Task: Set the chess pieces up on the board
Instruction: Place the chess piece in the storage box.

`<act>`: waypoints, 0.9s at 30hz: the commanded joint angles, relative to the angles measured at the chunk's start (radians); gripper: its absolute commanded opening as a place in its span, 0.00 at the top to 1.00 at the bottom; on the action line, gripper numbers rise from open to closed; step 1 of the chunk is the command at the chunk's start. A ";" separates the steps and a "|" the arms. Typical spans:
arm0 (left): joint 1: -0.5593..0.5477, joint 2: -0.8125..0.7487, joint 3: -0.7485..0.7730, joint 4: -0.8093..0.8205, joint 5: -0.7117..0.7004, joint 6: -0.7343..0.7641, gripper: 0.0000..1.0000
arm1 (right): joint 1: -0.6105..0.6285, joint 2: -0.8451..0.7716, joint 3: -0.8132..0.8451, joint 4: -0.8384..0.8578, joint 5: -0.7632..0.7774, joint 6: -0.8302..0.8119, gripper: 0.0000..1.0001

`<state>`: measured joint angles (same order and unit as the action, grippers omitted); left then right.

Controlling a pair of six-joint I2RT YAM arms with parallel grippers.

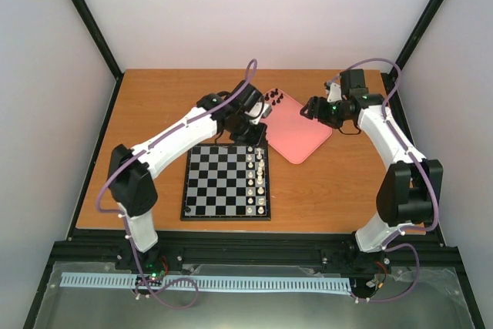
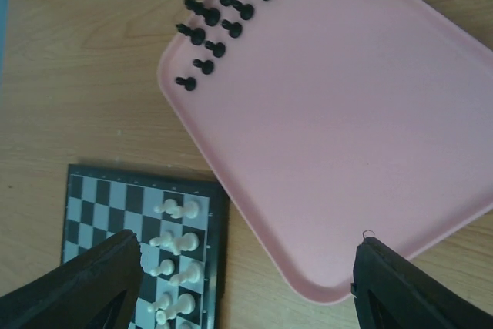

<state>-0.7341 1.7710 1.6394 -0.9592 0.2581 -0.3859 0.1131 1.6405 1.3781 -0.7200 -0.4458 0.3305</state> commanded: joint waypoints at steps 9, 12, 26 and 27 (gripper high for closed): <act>0.016 0.387 0.465 0.006 0.151 -0.025 0.99 | -0.113 -0.097 -0.067 0.039 -0.016 0.063 0.14; 0.016 0.477 0.557 0.025 0.148 -0.054 0.99 | -0.130 -0.082 -0.069 0.049 -0.014 0.074 0.14; 0.016 0.763 0.756 0.060 0.084 -0.122 0.92 | -0.142 -0.022 -0.091 0.075 0.006 0.091 0.14; 0.016 0.771 0.757 0.064 0.082 -0.122 0.92 | -0.142 -0.019 -0.091 0.075 0.008 0.090 0.14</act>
<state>-0.7242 2.5069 2.3501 -0.9134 0.3546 -0.4789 -0.0223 1.6070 1.3003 -0.6579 -0.4507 0.4129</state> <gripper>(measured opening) 0.097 0.864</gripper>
